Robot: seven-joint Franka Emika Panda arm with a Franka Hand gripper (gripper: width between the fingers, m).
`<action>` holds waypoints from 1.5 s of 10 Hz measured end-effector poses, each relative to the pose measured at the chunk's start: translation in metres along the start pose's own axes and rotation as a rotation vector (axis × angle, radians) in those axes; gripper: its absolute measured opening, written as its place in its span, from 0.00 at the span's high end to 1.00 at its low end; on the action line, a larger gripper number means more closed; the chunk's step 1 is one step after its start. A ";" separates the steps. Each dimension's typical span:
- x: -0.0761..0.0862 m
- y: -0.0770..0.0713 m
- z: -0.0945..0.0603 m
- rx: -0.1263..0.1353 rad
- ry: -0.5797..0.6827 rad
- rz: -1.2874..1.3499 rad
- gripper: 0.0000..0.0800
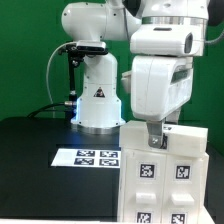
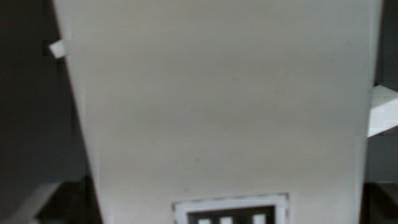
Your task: Assemble cabinet
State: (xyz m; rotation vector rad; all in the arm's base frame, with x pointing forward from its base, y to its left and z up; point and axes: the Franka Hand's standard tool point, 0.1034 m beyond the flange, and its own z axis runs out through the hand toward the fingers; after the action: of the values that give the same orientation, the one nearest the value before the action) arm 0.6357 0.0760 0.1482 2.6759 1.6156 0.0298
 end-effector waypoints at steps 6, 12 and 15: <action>-0.002 0.000 0.002 -0.012 0.025 0.664 0.31; 0.002 0.002 0.000 -0.021 0.074 1.182 0.31; 0.000 -0.003 0.002 -0.015 0.115 1.747 0.31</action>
Offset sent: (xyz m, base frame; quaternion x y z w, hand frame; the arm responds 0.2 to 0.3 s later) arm 0.0026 -0.0086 0.0059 -0.0419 0.0120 0.2851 0.9575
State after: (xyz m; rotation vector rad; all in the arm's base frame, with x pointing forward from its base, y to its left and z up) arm 0.6328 0.0771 0.1463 3.0088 -1.0347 0.1862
